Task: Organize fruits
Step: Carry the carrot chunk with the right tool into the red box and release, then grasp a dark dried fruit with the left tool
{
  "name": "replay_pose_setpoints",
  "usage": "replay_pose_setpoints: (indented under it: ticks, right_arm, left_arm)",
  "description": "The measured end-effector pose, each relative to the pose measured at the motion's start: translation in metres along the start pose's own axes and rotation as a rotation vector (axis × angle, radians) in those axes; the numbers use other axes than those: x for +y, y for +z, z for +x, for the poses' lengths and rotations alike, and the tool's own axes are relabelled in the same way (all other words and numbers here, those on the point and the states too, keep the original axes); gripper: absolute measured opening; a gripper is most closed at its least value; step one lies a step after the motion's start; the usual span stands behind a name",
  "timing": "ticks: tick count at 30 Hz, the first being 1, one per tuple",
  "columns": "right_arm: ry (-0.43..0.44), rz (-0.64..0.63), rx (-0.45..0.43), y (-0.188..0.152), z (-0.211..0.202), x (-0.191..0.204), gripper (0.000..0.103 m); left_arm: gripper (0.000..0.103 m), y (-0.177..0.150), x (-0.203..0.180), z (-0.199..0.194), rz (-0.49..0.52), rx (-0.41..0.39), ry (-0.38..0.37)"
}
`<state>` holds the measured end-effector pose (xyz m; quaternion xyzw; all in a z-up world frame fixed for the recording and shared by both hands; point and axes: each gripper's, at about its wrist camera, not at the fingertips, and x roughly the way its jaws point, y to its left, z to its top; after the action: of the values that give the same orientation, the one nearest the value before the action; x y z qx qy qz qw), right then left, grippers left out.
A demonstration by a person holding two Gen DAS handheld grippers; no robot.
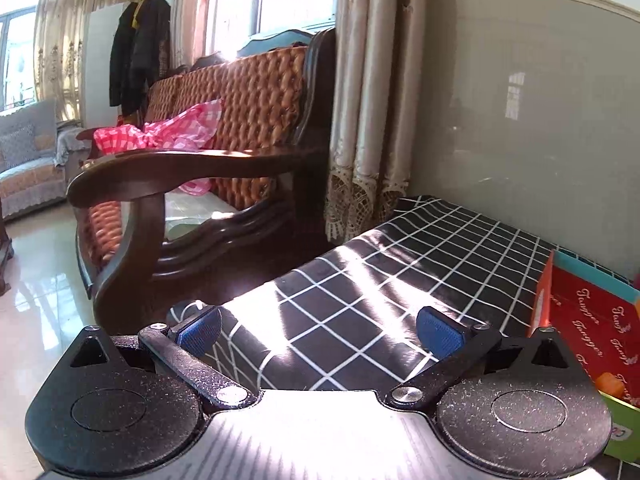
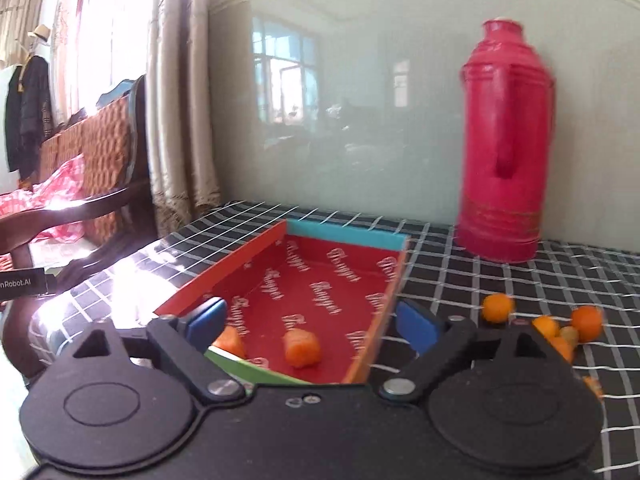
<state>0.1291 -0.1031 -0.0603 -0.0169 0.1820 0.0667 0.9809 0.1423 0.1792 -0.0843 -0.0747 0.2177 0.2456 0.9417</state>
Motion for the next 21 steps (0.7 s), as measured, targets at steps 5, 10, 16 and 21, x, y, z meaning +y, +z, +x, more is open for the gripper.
replay_pose_setpoints:
  ticks: [5,10,16,21]
  right_arm:
    - [-0.224,-0.036,-0.085,-0.002,-0.03,-0.031,0.097]
    - [-0.471,0.023,-0.095,-0.008,-0.045,-0.074,0.097]
    - [-0.795,0.061,-0.109,-0.026,-0.066,-0.122,0.097]
    - [-0.89,0.117,-0.088,-0.037,-0.084,-0.156,0.097]
  left_arm:
    - [0.103,-0.005,-0.043,-0.022,0.088,-0.041,-0.137]
    - [0.103,-0.016,-0.093,-0.047,0.172,-0.059,-0.301]
    - [0.103,-0.04,-0.154,-0.085,0.289,-0.074,-0.507]
    - [0.103,-0.064,-0.199,-0.107,0.357,-0.019,-0.648]
